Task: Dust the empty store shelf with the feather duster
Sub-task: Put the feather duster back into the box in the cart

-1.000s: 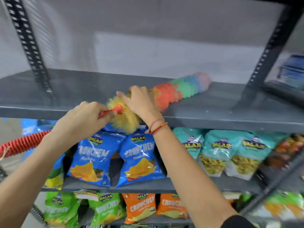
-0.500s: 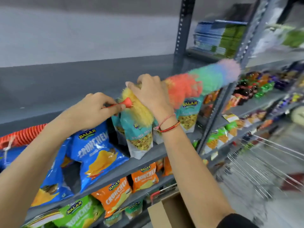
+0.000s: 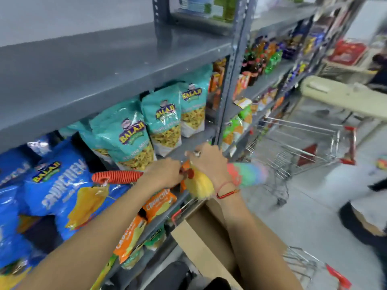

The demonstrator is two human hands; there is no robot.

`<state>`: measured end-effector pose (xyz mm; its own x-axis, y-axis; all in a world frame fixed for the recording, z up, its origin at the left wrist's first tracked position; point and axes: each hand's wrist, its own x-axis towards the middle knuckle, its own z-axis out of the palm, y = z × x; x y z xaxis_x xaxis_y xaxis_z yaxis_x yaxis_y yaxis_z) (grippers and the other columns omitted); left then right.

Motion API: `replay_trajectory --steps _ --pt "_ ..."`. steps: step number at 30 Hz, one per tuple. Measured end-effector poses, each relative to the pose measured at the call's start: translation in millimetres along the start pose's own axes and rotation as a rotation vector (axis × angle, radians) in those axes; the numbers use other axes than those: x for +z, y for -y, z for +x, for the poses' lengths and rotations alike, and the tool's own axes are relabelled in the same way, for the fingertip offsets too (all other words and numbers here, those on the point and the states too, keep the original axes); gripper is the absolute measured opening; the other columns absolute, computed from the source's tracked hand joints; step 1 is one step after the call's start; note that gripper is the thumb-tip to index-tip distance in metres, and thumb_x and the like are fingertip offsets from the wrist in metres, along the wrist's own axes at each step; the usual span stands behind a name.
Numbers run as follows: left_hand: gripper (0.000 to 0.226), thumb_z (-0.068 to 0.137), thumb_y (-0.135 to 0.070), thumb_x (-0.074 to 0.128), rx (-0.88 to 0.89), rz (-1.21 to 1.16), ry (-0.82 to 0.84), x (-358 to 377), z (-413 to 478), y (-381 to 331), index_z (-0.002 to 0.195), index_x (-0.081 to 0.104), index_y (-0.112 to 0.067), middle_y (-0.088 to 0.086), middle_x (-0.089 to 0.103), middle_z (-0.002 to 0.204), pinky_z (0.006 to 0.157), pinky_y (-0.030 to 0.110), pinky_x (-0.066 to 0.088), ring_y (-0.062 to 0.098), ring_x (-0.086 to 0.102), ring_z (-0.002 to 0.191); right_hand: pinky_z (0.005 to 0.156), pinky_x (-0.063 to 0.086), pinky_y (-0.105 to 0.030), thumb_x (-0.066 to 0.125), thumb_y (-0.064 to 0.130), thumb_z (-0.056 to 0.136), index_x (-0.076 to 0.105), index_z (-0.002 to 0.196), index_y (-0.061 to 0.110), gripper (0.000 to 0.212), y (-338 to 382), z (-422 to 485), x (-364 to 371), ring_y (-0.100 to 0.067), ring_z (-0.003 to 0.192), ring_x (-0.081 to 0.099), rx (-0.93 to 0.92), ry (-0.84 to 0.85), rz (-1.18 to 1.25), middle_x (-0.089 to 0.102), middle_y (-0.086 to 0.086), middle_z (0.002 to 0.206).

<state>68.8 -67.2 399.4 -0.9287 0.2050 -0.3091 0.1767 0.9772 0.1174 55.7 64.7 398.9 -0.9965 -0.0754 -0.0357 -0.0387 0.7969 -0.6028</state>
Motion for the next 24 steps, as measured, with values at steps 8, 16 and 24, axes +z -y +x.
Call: replay_trajectory --steps 8,16,24 --pt "0.043 0.094 -0.043 0.045 -0.031 0.116 0.307 103 43 -10 0.11 0.063 -0.007 0.015 0.062 0.12 0.079 0.036 0.049 0.032 0.062 0.105 0.085 0.049 -0.039 0.052 0.041 0.092 0.057 0.112 0.006 0.041 -103 -31 96 -0.035 0.105 0.059 0.324 0.255 0.014 0.063 -0.017 0.113" --pt "0.033 0.096 -0.016 0.037 -0.053 0.234 0.494 202 78 -27 0.122 0.057 -0.011 0.007 0.061 0.128 0.093 0.033 0.047 0.023 0.059 0.117 0.09 0.048 -0.044 0.05 0.038 0.092 0.056 0.114 0.001 0.044 -157 -37 165 -0.038 0.108 0.056 0.476 0.352 -0.047 0.06 -0.023 0.119" --pt "0.034 0.096 -0.006 0.034 -0.057 0.155 0.539 257 111 -29 0.125 0.051 -0.009 0.009 0.059 0.129 0.093 0.034 0.046 0.025 0.058 0.118 0.084 0.047 -0.045 0.046 0.03 0.094 0.052 0.112 -0.001 0.035 -197 -24 210 -0.043 0.105 0.056 0.533 0.443 -0.038 0.058 -0.026 0.117"
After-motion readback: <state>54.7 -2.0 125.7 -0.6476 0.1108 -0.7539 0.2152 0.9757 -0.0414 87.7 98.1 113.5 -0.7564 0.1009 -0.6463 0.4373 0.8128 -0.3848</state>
